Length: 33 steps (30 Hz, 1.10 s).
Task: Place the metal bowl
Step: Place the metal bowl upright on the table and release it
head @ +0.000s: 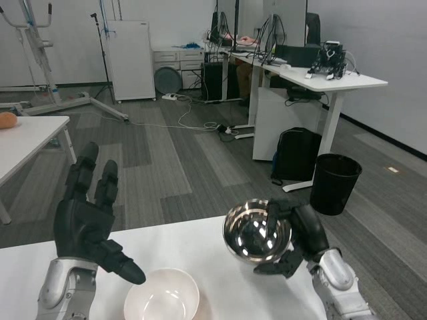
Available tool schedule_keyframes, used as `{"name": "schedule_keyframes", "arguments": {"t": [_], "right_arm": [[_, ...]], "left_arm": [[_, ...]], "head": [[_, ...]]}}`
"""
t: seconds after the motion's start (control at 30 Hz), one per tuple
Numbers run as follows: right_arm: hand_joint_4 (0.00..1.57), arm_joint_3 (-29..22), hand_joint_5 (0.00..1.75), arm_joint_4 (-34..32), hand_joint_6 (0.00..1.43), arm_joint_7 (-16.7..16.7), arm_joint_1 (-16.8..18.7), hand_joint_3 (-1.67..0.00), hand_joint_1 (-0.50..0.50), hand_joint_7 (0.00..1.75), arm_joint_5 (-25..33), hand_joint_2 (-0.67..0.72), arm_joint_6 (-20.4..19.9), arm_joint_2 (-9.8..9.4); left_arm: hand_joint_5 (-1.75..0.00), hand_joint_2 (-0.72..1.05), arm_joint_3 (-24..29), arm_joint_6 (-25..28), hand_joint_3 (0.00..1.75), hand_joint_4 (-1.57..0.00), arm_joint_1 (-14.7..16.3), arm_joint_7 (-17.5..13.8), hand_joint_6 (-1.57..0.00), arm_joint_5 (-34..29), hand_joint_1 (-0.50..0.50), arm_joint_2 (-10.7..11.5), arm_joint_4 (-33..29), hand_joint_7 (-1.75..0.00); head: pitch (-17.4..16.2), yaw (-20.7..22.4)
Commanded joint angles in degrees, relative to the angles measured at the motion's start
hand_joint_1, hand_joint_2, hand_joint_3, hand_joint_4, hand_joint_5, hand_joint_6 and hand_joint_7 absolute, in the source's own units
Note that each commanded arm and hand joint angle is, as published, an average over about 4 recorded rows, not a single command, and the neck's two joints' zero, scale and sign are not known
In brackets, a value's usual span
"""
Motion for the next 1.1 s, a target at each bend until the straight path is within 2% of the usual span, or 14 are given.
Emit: {"name": "schedule_keyframes", "arguments": {"t": [0.03, 0.17, 0.3, 0.5, 0.6, 0.67, 0.7, 0.73, 0.77, 0.83, 0.87, 0.97, 1.07, 1.1], "right_arm": [[1.51, 0.1, 1.26, 2.8, 1.37, -0.4, -0.1, -1.59, -0.12, 1.12, -1.1, -0.41, 0.2, 0.34], [1.51, 0.9, 1.26, 5.2, 1.37, -0.5, -0.1, -1.59, -0.09, 1.12, -1.8, -0.41, 0.1, 0.34], [1.51, 2.2, 1.26, 7.0, 1.37, -0.8, -0.1, -1.59, -0.12, 1.12, -2.5, -0.41, -0.2, 0.2], [1.51, 3.9, 1.26, 8.1, 1.36, -0.8, -0.1, -1.59, -0.1, 1.12, -2.8, -0.41, -0.2, 0.16], [1.44, 4.5, 1.36, 8.4, 1.27, -0.8, -0.1, -1.59, -0.1, 1.27, -3.1, -0.41, -0.3, 0.16], [1.2, 4.9, 1.55, 8.5, 1.0, -0.8, -0.1, -1.59, -0.15, 1.47, -3.1, -0.41, -0.4, 0.16], [1.11, 5.0, 1.6, 8.5, 0.87, -0.7, 0.0, -1.57, -0.17, 1.5, -3.0, -0.41, -0.6, 0.16], [0.96, 5.0, 1.62, 8.5, 0.67, -0.6, 0.0, -1.53, -0.19, 1.54, -2.9, -0.38, -0.8, 0.16], [0.91, 5.0, 1.6, 8.5, 0.57, -0.5, 0.0, -1.49, -0.2, 1.54, -2.8, -0.35, -1.0, 0.16], [0.74, 5.1, 1.5, 8.3, 0.34, -0.3, 0.0, -1.39, -0.23, 1.5, -2.0, -0.26, -1.5, 0.16], [0.66, 5.0, 1.38, 8.2, 0.27, -0.1, 0.1, -1.27, -0.26, 1.41, -1.4, -0.22, -1.9, 0.16], [0.35, 4.7, 0.99, 7.4, 0.06, 0.3, 0.7, -0.77, -0.34, 1.01, 0.5, -0.11, -2.8, 0.09], [0.29, 4.0, 0.87, 6.6, 0.02, 0.5, 1.3, -0.58, -0.39, 0.89, 1.4, -0.05, -3.1, -0.1], [0.28, 3.5, 0.78, 6.1, 0.01, 0.6, 1.6, -0.48, -0.4, 0.86, 1.7, 0.0, -3.2, -0.17]], "left_arm": [[0.0, -0.72, 0.2, -0.3, 0.0, -0.11, 0.8, 0.0, -0.03, -0.2, -0.5, 0.3, -0.2, -0.35], [0.0, -0.72, 0.1, -0.3, 0.02, -0.11, 0.6, 0.0, -0.03, -0.2, -0.5, 0.3, -0.2, -0.35], [0.0, -0.72, 0.1, -0.3, 0.0, -0.11, 0.6, 0.0, -0.03, -0.2, -0.5, 0.3, -0.1, -0.35], [0.0, -0.72, 0.1, -0.3, 0.0, -0.11, 0.6, 0.0, -0.03, -0.2, -0.5, 0.2, -0.1, -0.35], [0.0, -0.72, 0.1, -0.2, 0.0, -0.11, 0.6, 0.0, -0.03, -0.2, -0.5, 0.2, -0.1, -0.35], [0.0, -0.72, 0.2, -0.3, 0.0, -0.11, 0.6, 0.0, -0.03, -0.2, -0.5, 0.2, -0.1, -0.35], [0.0, -0.72, 0.2, -0.3, 0.0, -0.11, 0.6, 0.0, -0.03, -0.2, -0.5, 0.2, -0.1, -0.35], [0.0, -0.72, 0.2, -0.3, 0.0, -0.11, 0.6, 0.0, -0.03, -0.2, -0.5, 0.2, -0.1, -0.35], [0.0, -0.72, 0.2, -0.3, 0.0, -0.11, 0.6, 0.0, -0.03, -0.2, -0.5, 0.2, -0.2, -0.35], [0.0, -0.72, 0.2, -0.3, 0.0, -0.11, 0.6, 0.0, -0.03, -0.2, -0.5, 0.2, -0.2, -0.35], [0.0, -0.72, 0.2, -0.3, 0.0, -0.11, 0.6, 0.0, -0.03, -0.2, -0.5, 0.2, -0.2, -0.35], [0.0, -0.72, 0.3, -0.3, 0.0, -0.11, 0.6, 0.0, -0.03, -0.2, -0.5, 0.2, -0.2, -0.35], [0.0, -0.72, 0.2, -0.3, 0.0, -0.11, 0.6, 0.0, -0.03, -0.2, -0.5, 0.2, -0.2, -0.35], [0.0, -0.72, 0.2, -0.3, 0.0, -0.11, 0.6, 0.0, -0.03, -0.2, -0.5, 0.2, -0.1, -0.35]], "head": [[-0.3, -0.3], [-0.9, -0.5], [-1.2, -0.5], [-1.6, -0.4], [-2.0, -0.4], [-2.3, -0.3], [-2.4, -0.3], [-2.6, -0.3], [-2.8, -0.2], [-2.9, -0.2], [-3.0, -0.3], [-3.5, -0.2], [-3.7, -0.2], [-4.0, -0.2]]}}
